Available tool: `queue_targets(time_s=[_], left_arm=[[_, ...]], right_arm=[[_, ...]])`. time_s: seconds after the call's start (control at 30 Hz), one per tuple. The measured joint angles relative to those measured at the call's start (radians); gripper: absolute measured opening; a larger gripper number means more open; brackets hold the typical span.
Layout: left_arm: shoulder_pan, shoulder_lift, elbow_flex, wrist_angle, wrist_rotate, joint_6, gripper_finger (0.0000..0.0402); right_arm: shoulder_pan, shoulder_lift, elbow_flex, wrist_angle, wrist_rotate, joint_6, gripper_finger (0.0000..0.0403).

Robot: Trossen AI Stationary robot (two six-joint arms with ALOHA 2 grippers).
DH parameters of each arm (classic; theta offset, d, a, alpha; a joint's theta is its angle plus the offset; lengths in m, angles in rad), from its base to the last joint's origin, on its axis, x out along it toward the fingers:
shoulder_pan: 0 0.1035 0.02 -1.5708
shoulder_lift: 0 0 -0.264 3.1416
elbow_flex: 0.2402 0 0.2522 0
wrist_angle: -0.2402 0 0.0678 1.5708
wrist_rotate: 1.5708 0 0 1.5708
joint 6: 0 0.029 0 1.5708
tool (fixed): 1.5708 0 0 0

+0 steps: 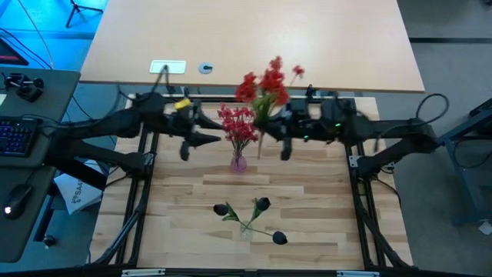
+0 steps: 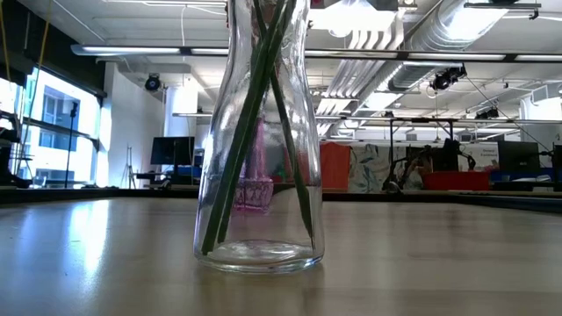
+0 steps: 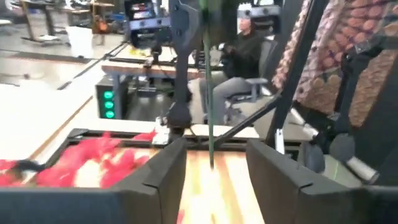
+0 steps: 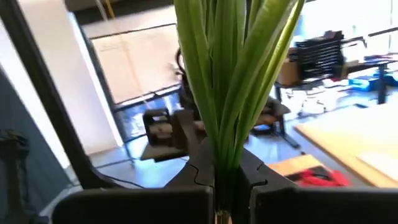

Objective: Sort flowers into vase by color
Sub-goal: Put the red flowers into the pink vase

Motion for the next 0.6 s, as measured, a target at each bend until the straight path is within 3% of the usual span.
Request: queue_targets(time_s=[0.17, 0.3, 0.37, 0.47, 0.6], left_arm=[[0.041, -0.131, -0.001, -0.141, -0.044, -0.005, 0.0175], [0.044, -0.203, -0.067, -0.057, -0.049, -0.07, 0.0174], [0.042, -0.234, -0.125, 0.017, -0.05, -0.099, 0.0171], [0.042, -0.264, -0.22, 0.134, -0.074, -0.154, 0.0166], [0.047, -0.274, -0.3, 0.252, -0.113, -0.199, 0.0161]], right_arm=[[0.035, -0.091, -0.035, -0.11, 0.028, 0.007, 0.0001], [0.097, -0.099, -0.185, -0.06, 0.06, 0.079, 0.0001], [0.125, -0.096, -0.303, 0.036, 0.073, 0.137, 0.0001], [0.157, -0.072, -0.496, 0.327, 0.068, 0.186, 0.0001], [0.175, 0.007, -0.619, 0.668, 0.02, 0.023, 0.0001]])
